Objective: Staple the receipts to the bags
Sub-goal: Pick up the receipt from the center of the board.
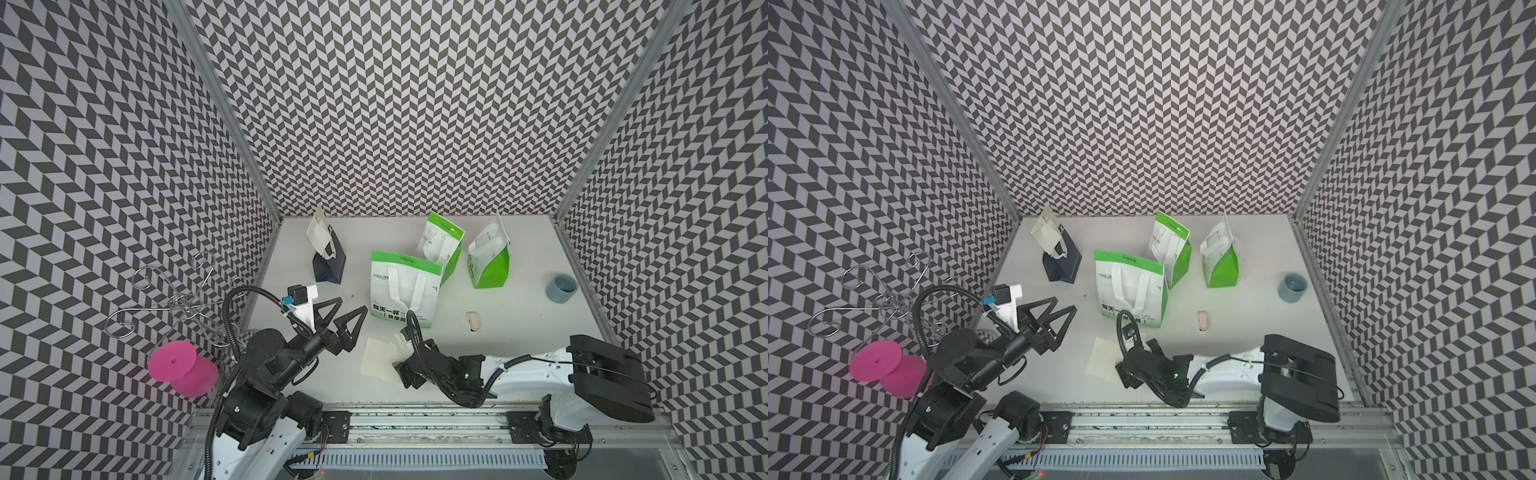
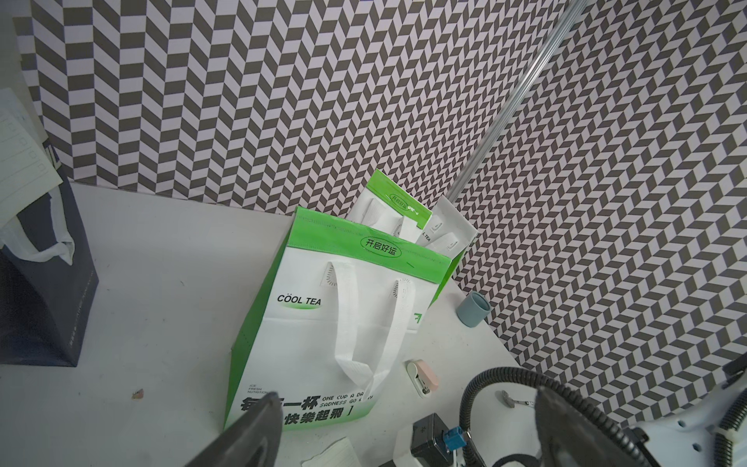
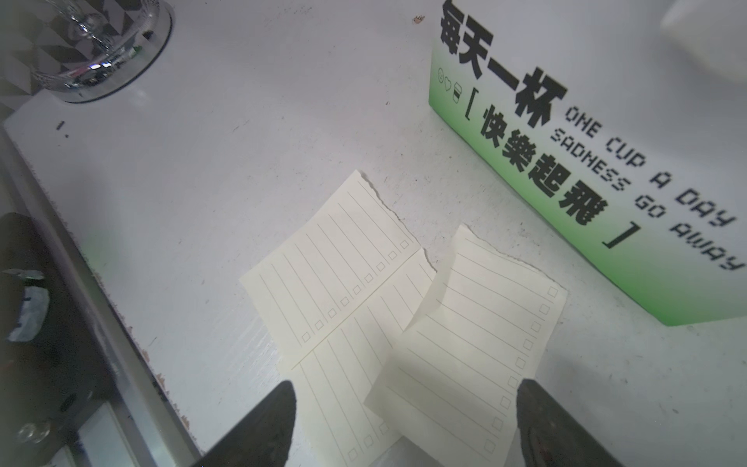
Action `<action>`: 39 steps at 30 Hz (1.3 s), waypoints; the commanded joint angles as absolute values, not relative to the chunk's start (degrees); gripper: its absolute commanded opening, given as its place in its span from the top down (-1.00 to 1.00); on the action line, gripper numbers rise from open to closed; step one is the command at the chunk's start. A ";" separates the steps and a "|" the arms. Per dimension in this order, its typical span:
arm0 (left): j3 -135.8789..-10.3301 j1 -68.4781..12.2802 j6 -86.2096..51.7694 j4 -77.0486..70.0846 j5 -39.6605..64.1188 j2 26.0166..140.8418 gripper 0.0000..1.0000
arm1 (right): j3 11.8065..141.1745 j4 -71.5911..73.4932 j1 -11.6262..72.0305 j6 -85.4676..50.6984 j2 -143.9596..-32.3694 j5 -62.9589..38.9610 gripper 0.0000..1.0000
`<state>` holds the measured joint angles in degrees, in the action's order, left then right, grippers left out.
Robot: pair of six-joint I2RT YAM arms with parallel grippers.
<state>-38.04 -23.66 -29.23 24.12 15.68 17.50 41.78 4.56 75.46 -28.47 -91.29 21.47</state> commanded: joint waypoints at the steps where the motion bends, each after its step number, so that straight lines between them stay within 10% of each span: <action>1: -37.44 -23.92 -29.40 24.01 15.66 16.88 -0.95 | 43.83 3.02 76.29 -28.62 -94.76 26.55 -0.70; 23: -37.55 -23.95 -29.36 23.65 16.96 17.05 -0.95 | 40.48 3.43 76.39 -30.36 -96.07 27.92 0.05; 29: -37.38 -23.95 -29.71 23.21 17.84 17.42 -0.95 | 39.37 5.62 76.38 -29.22 -93.66 27.89 -0.22; 34: -37.01 -23.95 -30.31 22.20 18.72 17.49 -0.95 | 39.60 6.71 76.16 -28.52 -93.01 29.10 -0.04; 39: -36.95 -23.91 -30.55 21.97 19.44 17.76 -0.94 | 39.92 4.74 75.35 -31.23 -92.48 31.34 -0.52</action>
<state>-37.34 -23.64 -29.85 23.64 18.35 17.76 39.77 3.40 75.90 -29.19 -94.39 28.88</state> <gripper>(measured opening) 0.971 0.742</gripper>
